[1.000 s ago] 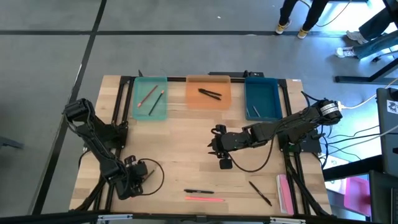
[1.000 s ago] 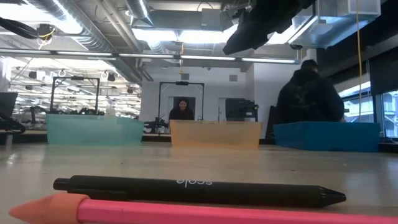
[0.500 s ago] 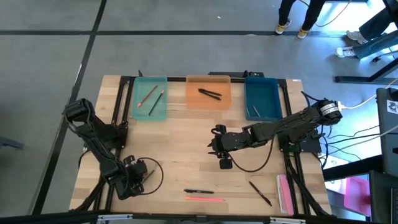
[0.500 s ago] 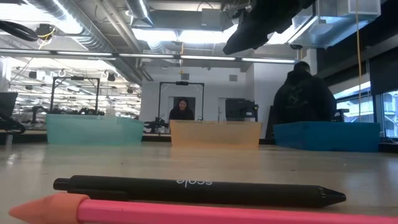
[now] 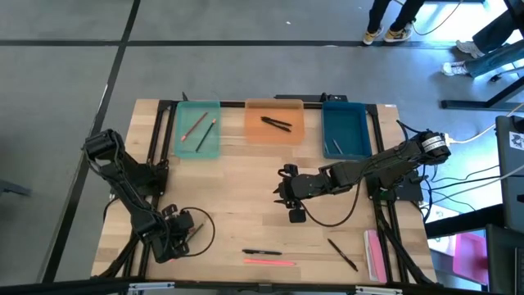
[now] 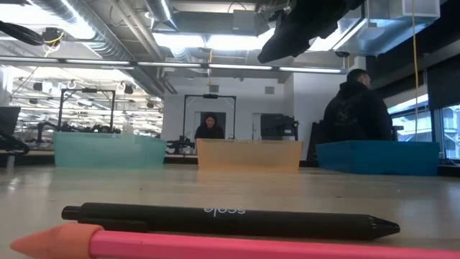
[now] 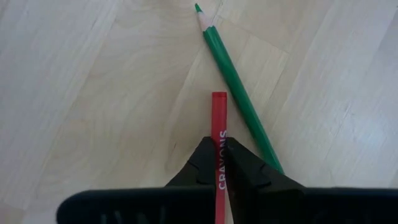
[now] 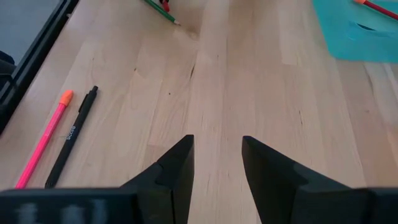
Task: Sort crayons/erasers/pens/pencils in bins
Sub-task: Put the red crayon into the blue bin
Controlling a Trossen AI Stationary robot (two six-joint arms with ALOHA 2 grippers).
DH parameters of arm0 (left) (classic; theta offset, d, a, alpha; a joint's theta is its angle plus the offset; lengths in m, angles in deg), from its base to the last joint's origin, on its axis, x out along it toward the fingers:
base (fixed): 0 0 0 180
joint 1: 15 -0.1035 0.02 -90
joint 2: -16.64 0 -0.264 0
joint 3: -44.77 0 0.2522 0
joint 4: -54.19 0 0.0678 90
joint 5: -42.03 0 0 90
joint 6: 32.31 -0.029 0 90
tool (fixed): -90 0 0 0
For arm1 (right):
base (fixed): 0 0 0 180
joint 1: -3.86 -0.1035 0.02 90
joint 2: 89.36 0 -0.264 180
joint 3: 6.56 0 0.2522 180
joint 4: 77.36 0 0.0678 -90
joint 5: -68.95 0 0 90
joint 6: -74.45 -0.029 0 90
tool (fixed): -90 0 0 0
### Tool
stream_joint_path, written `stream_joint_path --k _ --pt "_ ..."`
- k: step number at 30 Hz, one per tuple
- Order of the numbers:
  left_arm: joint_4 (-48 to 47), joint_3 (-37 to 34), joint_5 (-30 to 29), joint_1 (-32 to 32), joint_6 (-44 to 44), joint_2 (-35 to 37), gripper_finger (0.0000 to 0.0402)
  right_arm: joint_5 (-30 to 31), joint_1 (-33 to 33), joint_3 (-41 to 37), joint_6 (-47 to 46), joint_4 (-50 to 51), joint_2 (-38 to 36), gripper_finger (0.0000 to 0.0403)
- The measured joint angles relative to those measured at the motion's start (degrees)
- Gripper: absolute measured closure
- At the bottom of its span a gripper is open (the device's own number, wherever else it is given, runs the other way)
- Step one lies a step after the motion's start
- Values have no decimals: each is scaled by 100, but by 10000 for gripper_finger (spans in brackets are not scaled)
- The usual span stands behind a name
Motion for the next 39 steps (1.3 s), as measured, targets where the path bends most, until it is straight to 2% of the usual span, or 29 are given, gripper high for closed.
stream_joint_path --k 13,18,25,35,39 --pt "-29 40 -73 4 -1 3 399 0 1 2 -2 0 0 263" --pt "-1011 353 -103 -7 -41 -26 399 0 0 2 -3 0 0 263" --pt "-1858 987 -132 -182 -179 -13 400 2 1 2 -4 -2 0 263" --pt "-2082 1613 -607 -823 -1751 -4 399 7 1 4 -127 -51 71 263" --pt "-2063 1791 -890 -1206 -2525 -3 400 4 7 4 188 -179 209 263"
